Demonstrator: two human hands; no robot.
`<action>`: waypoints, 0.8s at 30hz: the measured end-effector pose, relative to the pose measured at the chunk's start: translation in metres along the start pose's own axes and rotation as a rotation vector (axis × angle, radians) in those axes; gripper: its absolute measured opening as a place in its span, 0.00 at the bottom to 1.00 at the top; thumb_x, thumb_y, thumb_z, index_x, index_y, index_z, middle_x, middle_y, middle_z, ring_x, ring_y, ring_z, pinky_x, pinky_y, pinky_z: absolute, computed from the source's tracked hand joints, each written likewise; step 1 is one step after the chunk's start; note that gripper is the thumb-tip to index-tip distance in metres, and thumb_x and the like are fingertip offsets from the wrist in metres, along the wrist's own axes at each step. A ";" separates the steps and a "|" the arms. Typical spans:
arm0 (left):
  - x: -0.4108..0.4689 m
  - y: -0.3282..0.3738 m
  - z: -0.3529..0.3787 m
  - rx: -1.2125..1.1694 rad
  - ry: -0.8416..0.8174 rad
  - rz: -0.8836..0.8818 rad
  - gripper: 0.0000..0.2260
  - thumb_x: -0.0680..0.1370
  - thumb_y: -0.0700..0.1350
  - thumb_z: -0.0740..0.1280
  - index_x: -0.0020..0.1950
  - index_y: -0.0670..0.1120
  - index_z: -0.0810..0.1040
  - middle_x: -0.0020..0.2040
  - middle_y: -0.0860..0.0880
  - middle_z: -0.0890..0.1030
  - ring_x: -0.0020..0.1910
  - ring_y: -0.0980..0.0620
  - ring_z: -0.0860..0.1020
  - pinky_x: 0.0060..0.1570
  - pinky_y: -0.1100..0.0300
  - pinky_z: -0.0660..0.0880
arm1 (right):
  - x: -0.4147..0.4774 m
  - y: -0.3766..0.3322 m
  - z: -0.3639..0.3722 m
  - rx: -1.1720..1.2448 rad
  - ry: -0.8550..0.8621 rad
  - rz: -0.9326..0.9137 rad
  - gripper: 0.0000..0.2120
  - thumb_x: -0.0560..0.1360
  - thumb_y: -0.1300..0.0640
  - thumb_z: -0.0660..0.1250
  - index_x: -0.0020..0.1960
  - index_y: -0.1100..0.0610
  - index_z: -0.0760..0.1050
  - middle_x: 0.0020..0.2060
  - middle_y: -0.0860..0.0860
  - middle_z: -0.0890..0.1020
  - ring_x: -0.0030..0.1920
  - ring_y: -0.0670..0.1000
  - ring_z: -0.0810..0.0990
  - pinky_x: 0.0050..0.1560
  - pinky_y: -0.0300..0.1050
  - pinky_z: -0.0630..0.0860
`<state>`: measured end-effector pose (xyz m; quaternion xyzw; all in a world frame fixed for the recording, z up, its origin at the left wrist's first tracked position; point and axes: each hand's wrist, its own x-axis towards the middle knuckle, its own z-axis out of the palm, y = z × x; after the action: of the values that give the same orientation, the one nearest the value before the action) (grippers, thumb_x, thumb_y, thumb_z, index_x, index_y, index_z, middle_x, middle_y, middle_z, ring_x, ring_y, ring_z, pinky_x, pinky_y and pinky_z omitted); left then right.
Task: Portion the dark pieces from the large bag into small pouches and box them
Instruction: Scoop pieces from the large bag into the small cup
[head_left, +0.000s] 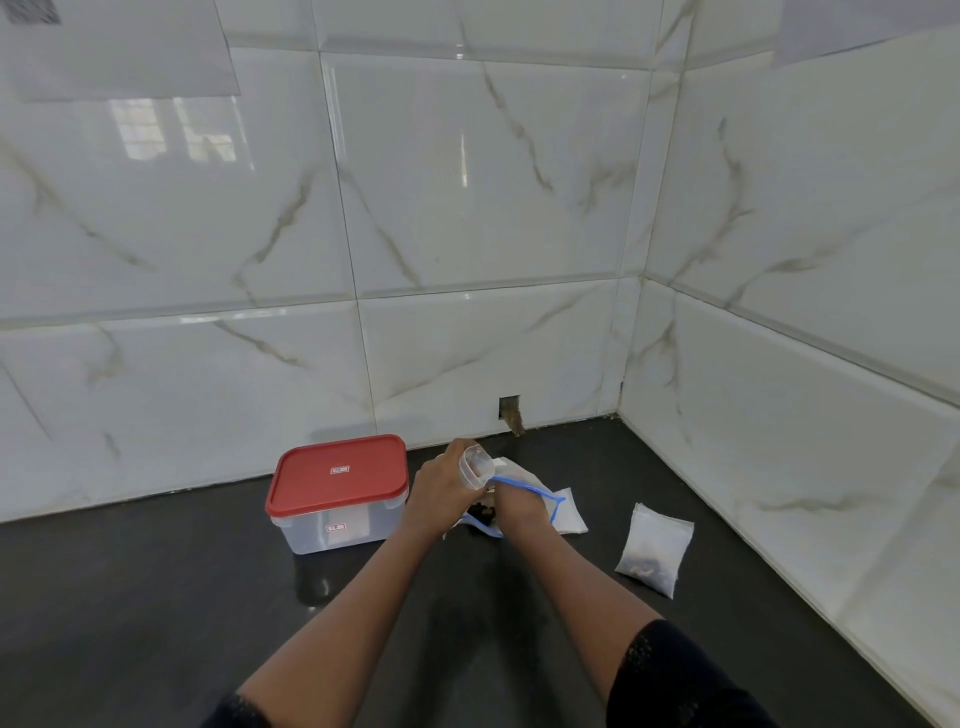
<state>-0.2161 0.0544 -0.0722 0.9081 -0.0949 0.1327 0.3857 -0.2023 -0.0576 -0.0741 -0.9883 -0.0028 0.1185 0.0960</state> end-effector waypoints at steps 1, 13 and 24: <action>0.000 0.000 0.000 0.007 -0.001 0.000 0.18 0.71 0.44 0.70 0.60 0.46 0.73 0.50 0.47 0.81 0.49 0.47 0.79 0.50 0.55 0.75 | -0.001 -0.001 0.002 0.008 0.005 -0.007 0.13 0.76 0.49 0.65 0.56 0.55 0.71 0.58 0.55 0.76 0.60 0.54 0.75 0.59 0.45 0.70; -0.001 -0.005 0.004 0.061 0.008 0.003 0.21 0.71 0.47 0.72 0.61 0.48 0.71 0.52 0.48 0.81 0.49 0.48 0.79 0.51 0.56 0.75 | -0.012 0.000 -0.003 0.064 -0.030 0.036 0.15 0.79 0.56 0.61 0.65 0.57 0.70 0.58 0.54 0.76 0.54 0.50 0.74 0.61 0.42 0.70; -0.010 -0.009 0.007 0.072 0.018 -0.002 0.19 0.71 0.48 0.72 0.60 0.48 0.72 0.51 0.48 0.81 0.48 0.48 0.79 0.51 0.51 0.76 | -0.017 -0.001 0.014 0.106 0.001 -0.029 0.18 0.78 0.55 0.64 0.67 0.56 0.68 0.64 0.55 0.74 0.64 0.54 0.73 0.64 0.46 0.69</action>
<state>-0.2219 0.0567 -0.0860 0.9202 -0.0857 0.1438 0.3540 -0.2224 -0.0546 -0.0836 -0.9817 -0.0108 0.1164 0.1501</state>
